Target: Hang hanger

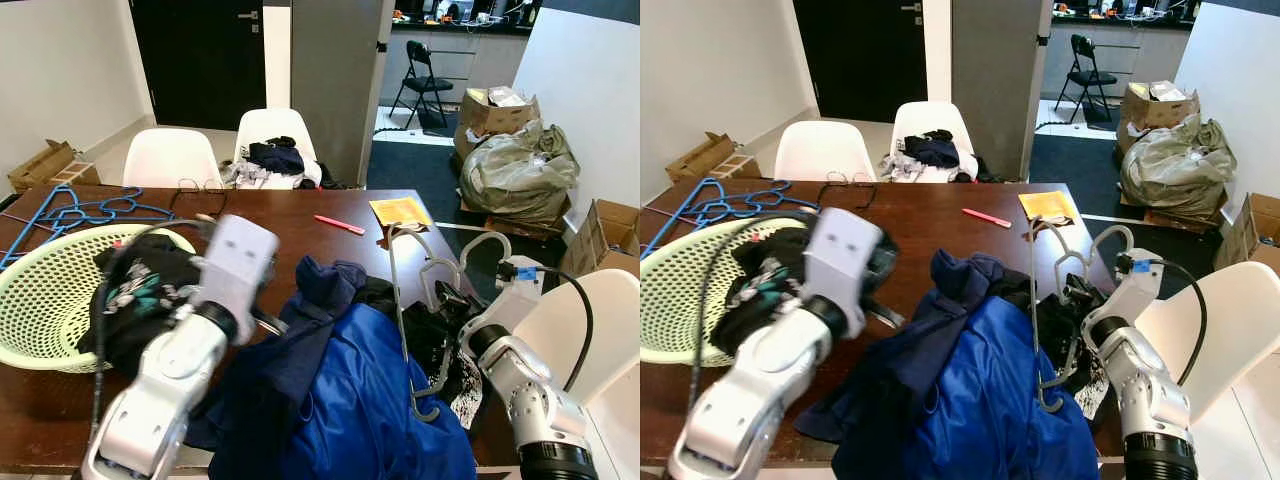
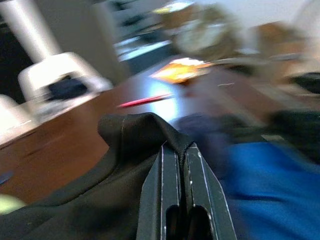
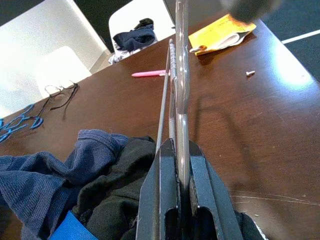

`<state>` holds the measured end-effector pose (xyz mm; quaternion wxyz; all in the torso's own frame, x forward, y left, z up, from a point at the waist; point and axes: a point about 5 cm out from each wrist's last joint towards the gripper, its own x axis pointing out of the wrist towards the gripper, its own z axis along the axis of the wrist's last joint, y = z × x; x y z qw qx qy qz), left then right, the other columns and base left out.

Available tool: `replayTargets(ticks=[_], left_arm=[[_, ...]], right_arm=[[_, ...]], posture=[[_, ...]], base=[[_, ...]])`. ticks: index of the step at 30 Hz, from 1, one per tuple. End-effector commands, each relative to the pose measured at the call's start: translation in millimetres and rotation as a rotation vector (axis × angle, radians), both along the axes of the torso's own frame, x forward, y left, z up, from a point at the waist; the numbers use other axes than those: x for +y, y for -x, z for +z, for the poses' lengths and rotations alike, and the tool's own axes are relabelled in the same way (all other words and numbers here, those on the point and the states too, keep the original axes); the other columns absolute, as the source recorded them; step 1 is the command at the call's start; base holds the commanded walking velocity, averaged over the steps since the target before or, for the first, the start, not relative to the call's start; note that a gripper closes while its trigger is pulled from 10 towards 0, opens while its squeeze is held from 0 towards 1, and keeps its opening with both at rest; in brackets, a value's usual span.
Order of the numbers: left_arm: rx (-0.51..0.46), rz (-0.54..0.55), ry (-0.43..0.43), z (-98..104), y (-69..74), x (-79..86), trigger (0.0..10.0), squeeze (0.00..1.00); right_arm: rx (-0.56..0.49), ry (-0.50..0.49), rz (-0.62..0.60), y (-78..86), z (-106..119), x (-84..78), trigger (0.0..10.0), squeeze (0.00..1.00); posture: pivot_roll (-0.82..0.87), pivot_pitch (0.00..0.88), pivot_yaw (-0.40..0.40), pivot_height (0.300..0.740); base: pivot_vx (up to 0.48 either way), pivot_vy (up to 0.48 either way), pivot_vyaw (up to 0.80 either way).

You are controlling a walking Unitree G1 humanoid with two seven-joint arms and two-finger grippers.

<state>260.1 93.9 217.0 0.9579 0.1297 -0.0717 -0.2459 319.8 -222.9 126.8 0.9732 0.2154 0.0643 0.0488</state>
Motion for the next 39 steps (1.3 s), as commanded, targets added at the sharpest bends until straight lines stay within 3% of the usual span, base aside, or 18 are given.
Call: replayTargets(ticks=[1,2,3,5,6,9,10,20,22,26,27,29,30,32,33,35,37,39], left_arm=[[-0.013,-0.038,-0.011,2,3.0,-2.5,2.7,0.00],[0.011,-0.070,0.002,0,5.2,-5.5,2.8,0.65],[0.034,-0.100,0.005,-2,7.6,-8.0,2.8,0.74],[0.050,-0.122,0.008,-4,9.4,-9.7,2.8,0.74],[0.060,-0.135,0.009,-5,10.5,-10.6,7.8,1.00],[0.073,-0.148,0.004,-6,11.5,-10.3,7.8,1.00],[0.082,-0.154,0.005,-6,11.5,-8.4,10.0,1.00],[0.106,-0.186,0.053,2,7.9,5.1,10.0,1.00],[0.074,-0.160,0.126,20,0.1,18.7,10.0,1.00],[0.050,-0.121,0.149,29,-5.4,28.3,10.0,1.00],[0.027,0.012,0.160,38,-19.4,51.2,10.0,0.51],[0.027,0.012,0.160,38,-19.4,51.2,10.0,0.51],[0.038,0.150,0.182,40,-32.4,75.2,10.0,0.00],[0.038,0.150,0.182,40,-32.4,75.2,10.0,0.00],[0.092,0.273,0.228,34,-44.0,95.8,10.0,0.00],[0.092,0.273,0.228,34,-44.0,95.8,10.0,0.00],[0.293,0.407,0.337,4,-57.7,108.1,10.0,0.00],[0.377,0.436,0.347,-10,-59.1,105.8,10.0,0.00]], right_arm=[[0.047,0.004,0.008,0.8,-10,3.1,10.0,0.00],[0.047,0.003,0.008,0.7,-10,2.9,10.0,0.00],[0.047,0.003,0.008,0.8,-10,2.8,10.0,0.00],[0.047,0.003,0.008,0.8,-10,2.6,10.0,0.00],[0.047,0.002,0.008,0.8,-10,2.6,10.0,0.00],[0.047,0.002,0.007,0.9,-9,2.4,10.0,0.00],[0.047,0.001,0.007,0.9,-9,2.3,10.0,0.00],[0.050,0.000,0.010,1.1,-10,1.8,10.0,0.00],[0.050,0.000,0.010,1.3,-10,1.5,10.0,0.00],[0.051,0.000,0.011,1.3,-10,1.4,10.0,0.00],[0.051,0.001,0.011,1.3,-10,1.0,10.0,0.00],[0.051,0.001,0.011,1.3,-10,1.0,10.0,0.00],[0.052,0.002,0.012,1.3,-10,0.9,10.0,0.00],[0.052,0.002,0.012,1.3,-10,0.9,10.0,0.00],[0.052,0.004,0.013,1.1,-10,1.0,10.0,0.00],[0.052,0.004,0.013,1.1,-10,1.0,10.0,0.00],[0.053,0.010,0.012,1.4,-9,1.0,10.0,0.00],[0.053,0.013,0.010,1.9,-9,0.6,10.0,0.00]], posture=[[0.04,0.000,-0.034,0.740],[0.04,0.000,-0.033,0.740],[0.04,0.000,-0.031,0.740],[0.04,0.000,-0.031,0.740],[0.04,0.000,-0.031,0.740],[0.03,0.000,-0.031,0.740],[0.03,0.000,-0.031,0.740],[0.03,0.000,-0.031,0.740],[0.03,0.000,-0.032,0.740],[0.03,0.000,-0.032,0.740],[0.04,0.000,-0.034,0.740],[0.04,0.000,-0.034,0.740],[0.04,0.000,-0.035,0.740],[0.04,0.000,-0.035,0.740],[0.03,0.000,-0.038,0.740],[0.03,0.000,-0.038,0.740],[0.02,0.000,-0.032,0.740],[0.02,0.000,-0.031,0.740]], base=[[0.000,0.000,0.00],[0.000,0.000,0.00],[0.000,0.000,0.00],[0.000,0.000,0.00],[0.000,0.000,0.00],[0.000,0.000,0.00],[0.000,0.000,0.00],[0.000,0.000,0.00],[0.000,0.000,0.00],[0.000,0.000,0.00],[0.000,0.000,0.00],[0.000,0.000,0.00],[0.000,0.000,0.00],[0.000,0.000,0.00],[0.000,0.000,0.00],[0.000,0.000,0.00],[0.000,0.000,0.00],[0.000,0.000,0.00]])
